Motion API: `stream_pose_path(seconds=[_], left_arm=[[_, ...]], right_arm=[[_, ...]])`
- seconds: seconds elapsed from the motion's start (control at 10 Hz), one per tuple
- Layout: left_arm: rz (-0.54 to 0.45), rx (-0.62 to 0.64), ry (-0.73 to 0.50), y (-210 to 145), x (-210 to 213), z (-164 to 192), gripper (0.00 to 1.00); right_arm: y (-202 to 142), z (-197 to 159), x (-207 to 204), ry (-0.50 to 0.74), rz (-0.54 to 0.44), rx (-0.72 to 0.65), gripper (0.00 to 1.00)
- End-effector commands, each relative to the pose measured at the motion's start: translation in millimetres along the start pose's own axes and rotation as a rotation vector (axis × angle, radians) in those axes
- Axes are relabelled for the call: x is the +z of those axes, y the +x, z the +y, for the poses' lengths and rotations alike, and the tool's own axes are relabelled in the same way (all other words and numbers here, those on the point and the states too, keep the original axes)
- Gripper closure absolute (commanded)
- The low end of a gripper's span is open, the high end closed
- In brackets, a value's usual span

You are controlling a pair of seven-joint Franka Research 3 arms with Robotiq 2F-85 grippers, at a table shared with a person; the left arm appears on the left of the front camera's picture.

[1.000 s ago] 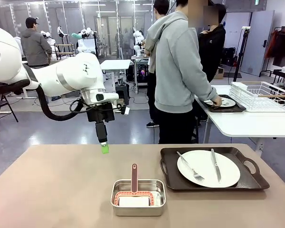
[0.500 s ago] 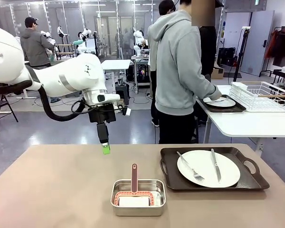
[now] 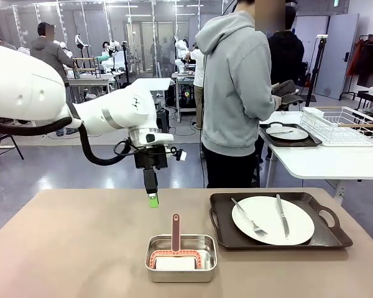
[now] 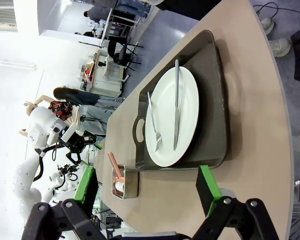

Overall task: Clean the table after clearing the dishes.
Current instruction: When the left (or right) Handle tray is removed, use the left hand (or right hand) to clean the left (or right) side of the table with the Lint Roller.

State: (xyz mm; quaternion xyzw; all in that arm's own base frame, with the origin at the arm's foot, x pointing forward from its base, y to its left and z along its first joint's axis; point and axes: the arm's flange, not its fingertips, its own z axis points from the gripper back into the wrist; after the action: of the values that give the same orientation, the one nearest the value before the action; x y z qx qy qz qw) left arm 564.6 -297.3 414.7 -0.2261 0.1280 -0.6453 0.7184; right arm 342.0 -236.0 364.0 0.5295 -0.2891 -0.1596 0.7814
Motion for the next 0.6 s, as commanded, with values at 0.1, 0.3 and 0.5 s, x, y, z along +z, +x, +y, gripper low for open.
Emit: stream_pose_path(seconds=[0.1, 0.3, 0.5], left_arm=[[0.074, -0.009, -0.089, 25.0, 1.8, 29.6, 0.0], [0.07, -0.02, -0.139, 30.9, -9.7, 43.4, 0.0], [0.065, -0.049, -0.2, 37.9, -27.0, 52.6, 0.0]], right_arm=[[-2.2, 1.4, 2.3, 0.001, 0.004, 0.004, 0.0], [-2.2, 1.4, 2.3, 0.001, 0.004, 0.004, 0.0], [-2.2, 1.4, 2.3, 0.001, 0.004, 0.004, 0.0]])
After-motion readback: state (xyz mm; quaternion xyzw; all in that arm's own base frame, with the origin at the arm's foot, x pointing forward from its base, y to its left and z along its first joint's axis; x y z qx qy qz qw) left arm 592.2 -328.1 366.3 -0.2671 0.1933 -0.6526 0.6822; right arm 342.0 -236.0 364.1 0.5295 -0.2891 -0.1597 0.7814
